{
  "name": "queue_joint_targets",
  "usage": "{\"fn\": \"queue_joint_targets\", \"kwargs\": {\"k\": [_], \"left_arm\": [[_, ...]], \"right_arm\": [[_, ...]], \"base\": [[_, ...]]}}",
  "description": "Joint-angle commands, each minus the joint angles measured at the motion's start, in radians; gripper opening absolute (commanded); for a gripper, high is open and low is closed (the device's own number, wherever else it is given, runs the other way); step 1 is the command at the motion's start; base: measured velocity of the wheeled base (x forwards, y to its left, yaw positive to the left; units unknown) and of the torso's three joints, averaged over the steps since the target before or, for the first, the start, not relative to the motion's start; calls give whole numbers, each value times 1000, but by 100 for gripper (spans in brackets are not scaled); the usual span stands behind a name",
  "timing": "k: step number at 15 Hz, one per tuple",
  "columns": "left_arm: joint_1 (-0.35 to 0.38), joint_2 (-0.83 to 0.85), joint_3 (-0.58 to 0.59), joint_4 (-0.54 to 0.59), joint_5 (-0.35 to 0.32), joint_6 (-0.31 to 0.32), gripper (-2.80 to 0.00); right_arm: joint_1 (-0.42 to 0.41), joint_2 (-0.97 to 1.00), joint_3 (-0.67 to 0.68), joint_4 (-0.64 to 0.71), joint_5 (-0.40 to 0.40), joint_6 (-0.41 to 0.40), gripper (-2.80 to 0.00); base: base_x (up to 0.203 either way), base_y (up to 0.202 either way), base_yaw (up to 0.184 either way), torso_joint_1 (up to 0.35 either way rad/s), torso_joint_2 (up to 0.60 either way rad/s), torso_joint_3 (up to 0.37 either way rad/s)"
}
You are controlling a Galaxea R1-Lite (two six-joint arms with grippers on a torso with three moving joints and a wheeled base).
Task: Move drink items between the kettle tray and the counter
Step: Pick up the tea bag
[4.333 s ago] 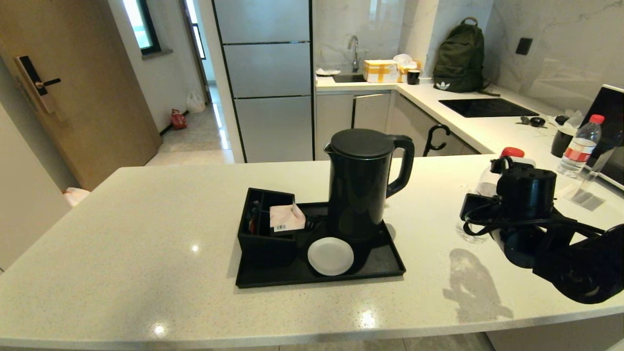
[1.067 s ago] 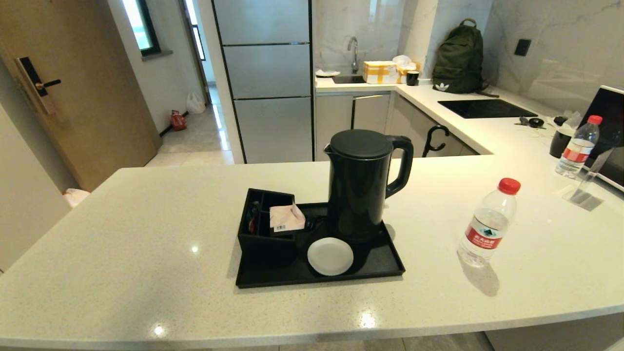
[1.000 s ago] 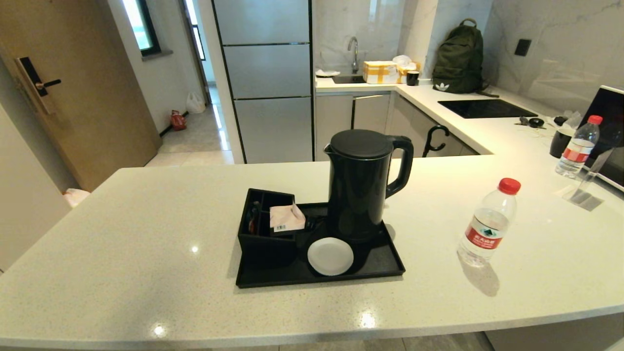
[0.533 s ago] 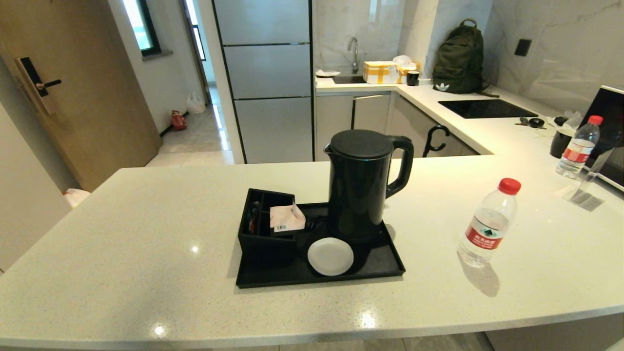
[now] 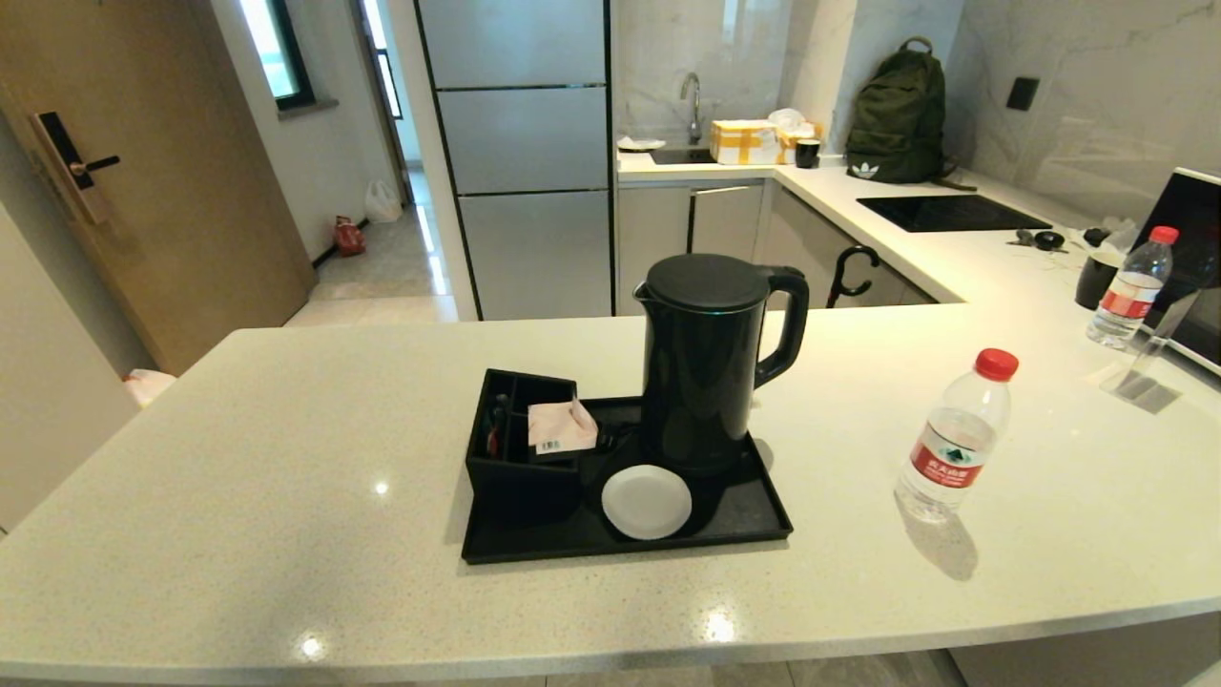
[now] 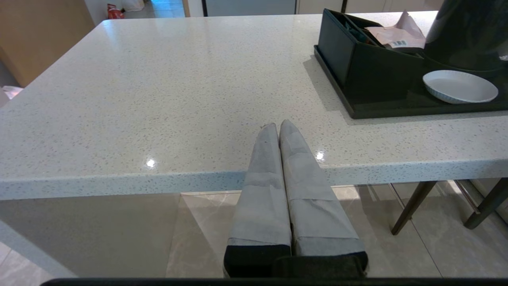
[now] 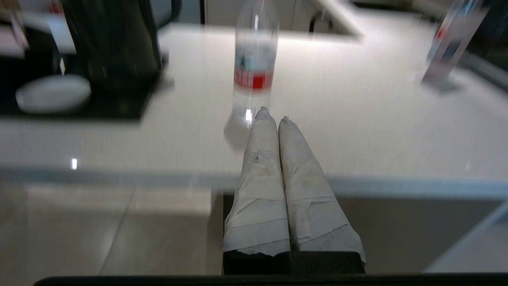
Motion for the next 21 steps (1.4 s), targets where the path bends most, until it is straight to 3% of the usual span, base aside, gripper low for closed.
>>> {"fn": "queue_joint_targets", "kwargs": {"k": [1, 7, 19, 21], "left_arm": [[2, 1, 0, -1, 0, 0, -280], [0, 1, 0, -1, 0, 0, -280], [0, 1, 1, -1, 0, 3, -280], [0, 3, -4, 18, 0, 54, -280]], "right_arm": [[0, 2, 4, 59, 0, -4, -280], [0, 2, 21, 59, -8, 93, -280], [0, 2, 21, 59, -8, 101, -280], [0, 2, 21, 59, -8, 101, -280]], "base": [[0, 0, 0, 0, 0, 0], [0, 0, 0, 0, 0, 0], [0, 0, 0, 0, 0, 0], [0, 0, 0, 0, 0, 0]]}}
